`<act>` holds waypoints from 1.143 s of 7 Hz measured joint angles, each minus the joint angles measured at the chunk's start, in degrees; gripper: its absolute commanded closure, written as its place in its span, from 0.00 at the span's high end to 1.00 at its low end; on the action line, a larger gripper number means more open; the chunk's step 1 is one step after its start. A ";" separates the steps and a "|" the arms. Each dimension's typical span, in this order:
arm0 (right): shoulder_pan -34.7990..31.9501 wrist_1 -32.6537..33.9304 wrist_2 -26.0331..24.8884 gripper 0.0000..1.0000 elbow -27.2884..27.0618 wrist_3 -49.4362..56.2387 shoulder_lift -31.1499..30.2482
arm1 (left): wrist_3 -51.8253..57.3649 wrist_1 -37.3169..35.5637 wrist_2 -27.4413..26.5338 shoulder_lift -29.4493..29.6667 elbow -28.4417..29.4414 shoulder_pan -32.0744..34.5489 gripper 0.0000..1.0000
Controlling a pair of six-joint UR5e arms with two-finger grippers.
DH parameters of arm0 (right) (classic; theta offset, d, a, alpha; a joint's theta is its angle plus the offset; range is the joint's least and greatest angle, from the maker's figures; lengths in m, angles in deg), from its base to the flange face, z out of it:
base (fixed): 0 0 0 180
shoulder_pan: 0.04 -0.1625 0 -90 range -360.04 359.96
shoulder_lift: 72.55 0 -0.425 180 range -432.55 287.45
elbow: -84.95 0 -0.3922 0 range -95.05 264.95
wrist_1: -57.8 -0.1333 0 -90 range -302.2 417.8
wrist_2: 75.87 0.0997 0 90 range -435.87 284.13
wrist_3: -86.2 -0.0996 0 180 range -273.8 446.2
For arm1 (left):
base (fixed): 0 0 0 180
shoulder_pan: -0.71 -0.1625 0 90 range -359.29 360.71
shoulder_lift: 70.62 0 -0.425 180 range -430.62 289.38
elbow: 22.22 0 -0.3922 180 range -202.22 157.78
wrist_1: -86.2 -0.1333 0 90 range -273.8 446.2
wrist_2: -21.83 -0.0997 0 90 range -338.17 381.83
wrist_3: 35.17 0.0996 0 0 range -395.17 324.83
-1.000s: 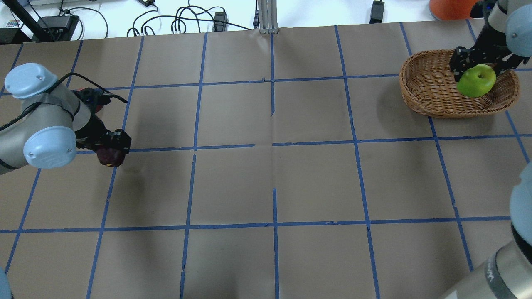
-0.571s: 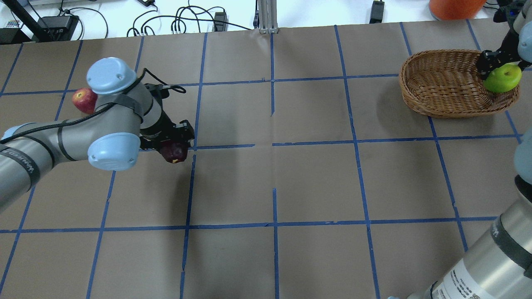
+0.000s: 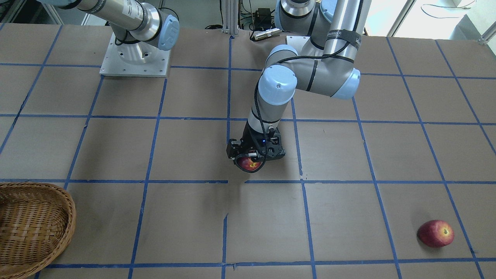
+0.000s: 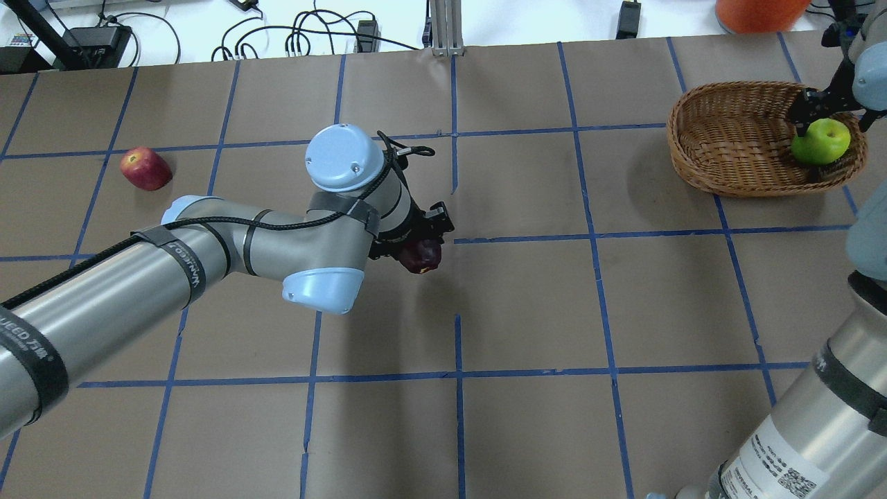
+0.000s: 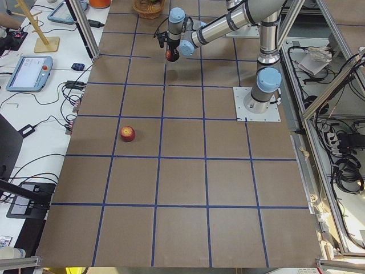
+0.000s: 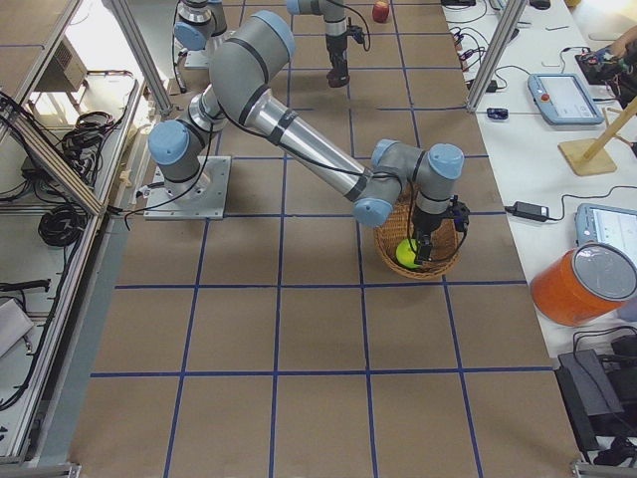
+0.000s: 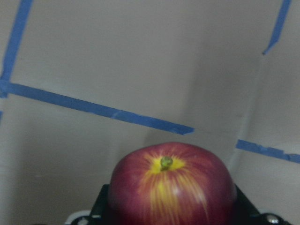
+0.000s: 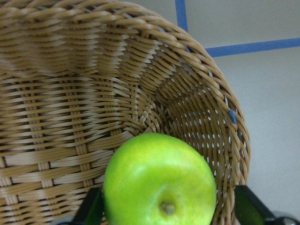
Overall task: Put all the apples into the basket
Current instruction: 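Carry the dark red apple with the left gripper to mid-table and release, then grasp the dark red apple with the right gripper while the left reaches the red-yellow apple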
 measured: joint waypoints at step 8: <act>-13.28 -33.43 11.81 1.00 -0.03 -6.37 -16.55 | 7.42 8.98 -0.53 1.83 11.57 -3.50 1.00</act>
